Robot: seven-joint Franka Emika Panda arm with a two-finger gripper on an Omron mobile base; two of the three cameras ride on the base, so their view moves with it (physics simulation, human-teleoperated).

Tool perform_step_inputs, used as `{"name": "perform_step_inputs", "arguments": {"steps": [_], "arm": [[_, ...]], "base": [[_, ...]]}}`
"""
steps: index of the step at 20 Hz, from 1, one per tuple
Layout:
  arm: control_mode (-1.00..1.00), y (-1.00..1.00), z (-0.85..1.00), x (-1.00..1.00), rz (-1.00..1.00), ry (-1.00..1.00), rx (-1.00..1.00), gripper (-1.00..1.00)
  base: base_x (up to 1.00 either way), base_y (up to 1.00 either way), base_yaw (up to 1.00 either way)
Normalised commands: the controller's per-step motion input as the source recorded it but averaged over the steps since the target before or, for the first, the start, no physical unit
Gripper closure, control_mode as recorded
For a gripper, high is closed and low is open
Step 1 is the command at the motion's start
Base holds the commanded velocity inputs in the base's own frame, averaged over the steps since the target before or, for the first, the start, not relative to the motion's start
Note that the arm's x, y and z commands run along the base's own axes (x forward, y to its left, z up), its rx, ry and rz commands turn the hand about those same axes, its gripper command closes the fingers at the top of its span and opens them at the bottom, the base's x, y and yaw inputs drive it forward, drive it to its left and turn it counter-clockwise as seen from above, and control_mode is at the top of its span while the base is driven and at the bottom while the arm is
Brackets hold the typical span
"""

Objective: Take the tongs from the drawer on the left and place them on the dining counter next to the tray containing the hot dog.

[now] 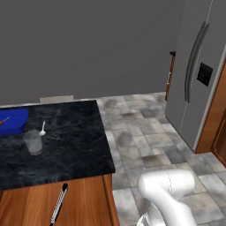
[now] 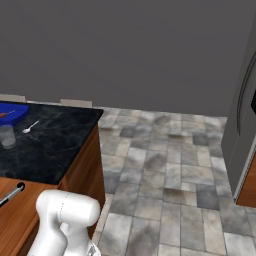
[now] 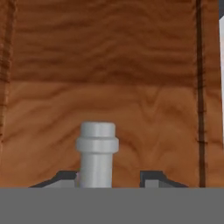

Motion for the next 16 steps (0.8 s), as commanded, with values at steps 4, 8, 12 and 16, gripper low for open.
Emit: {"name": "perform_step_inputs", "arguments": {"steps": [4,8,12,16], "arm": [[-1.0,-0.17,0.0,-0.21,-0.04,0.0,0.0,-1.0],[-1.0,-0.24,0.07,-0.45,-0.12,0.0,0.01,-1.0],[-1.0,-0.05,0.28,-0.65,-0.05,0.0,0.03,-1.0],[-1.0,0.0,0.36,-0.76,0.0,0.0,0.01,-1.0]], "base": [[0.0,0.0,0.0],[0.0,0.0,0.0],[0.0,0.0,0.0],[0.0,0.0,0.0]]}}
